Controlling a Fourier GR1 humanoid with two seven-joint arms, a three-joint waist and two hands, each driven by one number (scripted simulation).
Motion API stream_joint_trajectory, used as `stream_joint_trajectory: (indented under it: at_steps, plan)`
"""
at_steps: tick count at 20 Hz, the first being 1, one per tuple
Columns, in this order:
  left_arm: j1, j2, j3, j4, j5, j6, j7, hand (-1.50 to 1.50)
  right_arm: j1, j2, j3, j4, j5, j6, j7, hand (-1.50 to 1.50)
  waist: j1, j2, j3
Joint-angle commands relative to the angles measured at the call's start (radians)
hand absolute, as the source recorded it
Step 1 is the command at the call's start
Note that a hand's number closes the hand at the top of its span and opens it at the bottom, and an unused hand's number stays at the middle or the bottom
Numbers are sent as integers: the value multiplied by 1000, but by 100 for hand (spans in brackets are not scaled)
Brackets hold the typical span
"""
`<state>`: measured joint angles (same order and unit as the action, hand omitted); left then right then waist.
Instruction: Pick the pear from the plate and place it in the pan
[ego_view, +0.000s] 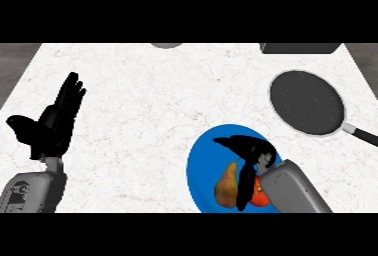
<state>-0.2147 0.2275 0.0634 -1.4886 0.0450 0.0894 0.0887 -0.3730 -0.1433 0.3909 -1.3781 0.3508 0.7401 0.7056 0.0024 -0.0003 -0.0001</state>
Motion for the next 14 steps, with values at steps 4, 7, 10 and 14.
stream_joint_trajectory:
  at_steps: [4, 7, 10, 14]
  plan:
    - [-10, 3, 28, -12, 5, -30, 14, 0, 5, 43, 1, 91, 67, 29, -45, -150, 1, 1, 0]
    - [-32, -27, 11, 16, -26, -1, 5, 0, 91, 26, 2, -19, 31, 88, -19, -150, -4, 0, 0]
    - [-55, -4, 52, 112, -4, -34, -60, 0, 32, 60, 53, 49, 79, 39, -165, 150, -1, 2, 0]
    - [-58, -4, 45, 88, -19, -39, -25, 0, 58, 16, 33, 0, 108, 70, -202, 150, -4, 1, 0]
